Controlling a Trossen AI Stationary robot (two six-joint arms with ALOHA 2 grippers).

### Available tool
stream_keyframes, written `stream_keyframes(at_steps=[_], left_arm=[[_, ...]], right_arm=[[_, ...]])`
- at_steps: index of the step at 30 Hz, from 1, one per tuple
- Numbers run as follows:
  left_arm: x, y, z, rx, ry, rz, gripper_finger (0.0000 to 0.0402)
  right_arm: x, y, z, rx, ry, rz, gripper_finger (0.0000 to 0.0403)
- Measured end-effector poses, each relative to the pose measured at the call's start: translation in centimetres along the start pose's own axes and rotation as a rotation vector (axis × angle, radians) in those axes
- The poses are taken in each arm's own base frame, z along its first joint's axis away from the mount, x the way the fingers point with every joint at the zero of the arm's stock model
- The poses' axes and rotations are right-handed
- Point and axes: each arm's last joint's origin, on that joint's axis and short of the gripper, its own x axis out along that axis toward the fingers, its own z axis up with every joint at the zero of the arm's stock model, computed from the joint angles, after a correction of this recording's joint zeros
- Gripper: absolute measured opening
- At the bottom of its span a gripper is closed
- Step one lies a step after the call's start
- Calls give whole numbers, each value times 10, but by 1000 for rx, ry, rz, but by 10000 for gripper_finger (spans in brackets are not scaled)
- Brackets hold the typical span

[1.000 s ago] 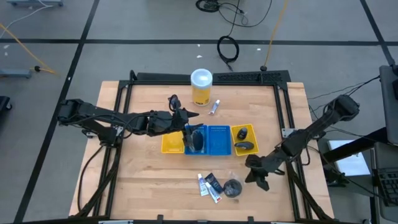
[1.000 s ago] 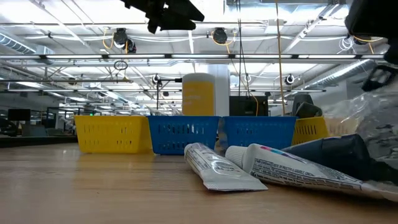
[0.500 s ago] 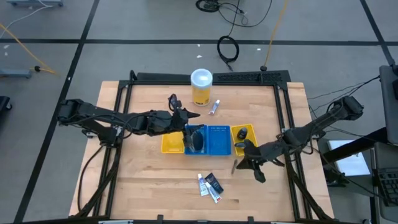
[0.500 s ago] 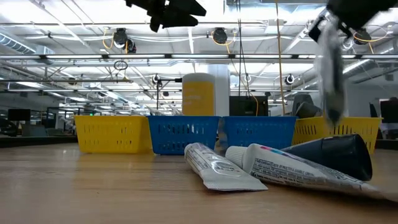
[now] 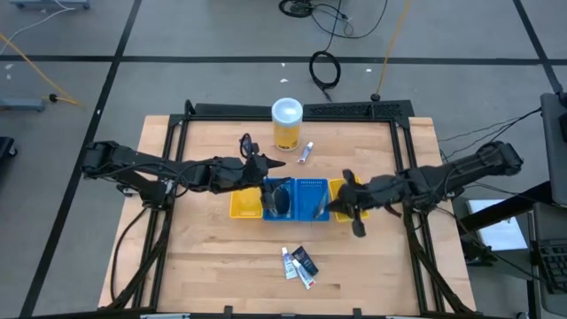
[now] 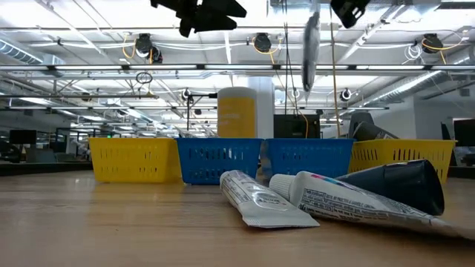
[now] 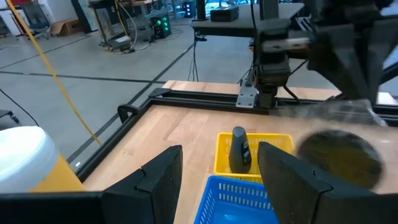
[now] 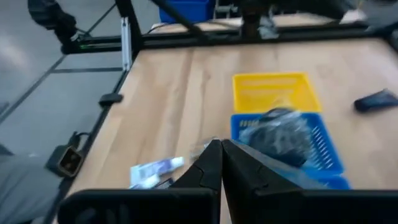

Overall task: Pick & Place Travel size toiletries
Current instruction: Put the black comb into the left blue bin

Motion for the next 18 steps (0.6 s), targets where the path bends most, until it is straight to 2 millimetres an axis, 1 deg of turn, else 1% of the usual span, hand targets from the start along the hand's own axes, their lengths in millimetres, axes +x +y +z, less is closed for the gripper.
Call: stream_keyframes(at_steps=[3, 8, 15, 18], left_arm=[[0, -2, 1, -4, -13, -53, 207], [0, -3, 5, -12, -46, -117, 207], [0, -3, 5, -16, -54, -129, 207], [0, -3, 7, -24, -67, -125, 207]], right_arm=[[-1, -9, 6, -23, -21, -34, 0], [-2, -25, 21, -31, -112, -96, 0], [-5, -46, 37, -29, -259, -178, 0], [-2, -55, 42, -26, -308, -212, 0]])
